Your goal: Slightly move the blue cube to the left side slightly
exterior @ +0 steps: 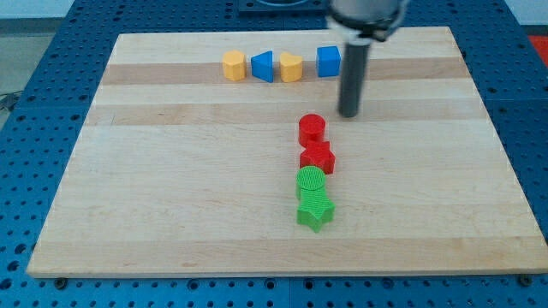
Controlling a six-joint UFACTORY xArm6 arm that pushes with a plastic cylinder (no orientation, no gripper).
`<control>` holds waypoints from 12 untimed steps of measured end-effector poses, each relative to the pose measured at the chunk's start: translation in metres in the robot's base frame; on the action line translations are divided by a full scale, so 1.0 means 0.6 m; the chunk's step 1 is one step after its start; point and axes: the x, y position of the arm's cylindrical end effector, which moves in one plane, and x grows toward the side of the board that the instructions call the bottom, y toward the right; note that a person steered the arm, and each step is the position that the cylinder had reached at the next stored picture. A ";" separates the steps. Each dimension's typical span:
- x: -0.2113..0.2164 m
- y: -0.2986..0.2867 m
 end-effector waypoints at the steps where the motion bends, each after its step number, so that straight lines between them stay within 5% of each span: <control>1: -0.028 0.033; 2: -0.161 -0.009; 3: -0.175 -0.026; 10: -0.153 -0.035; 12: -0.088 0.029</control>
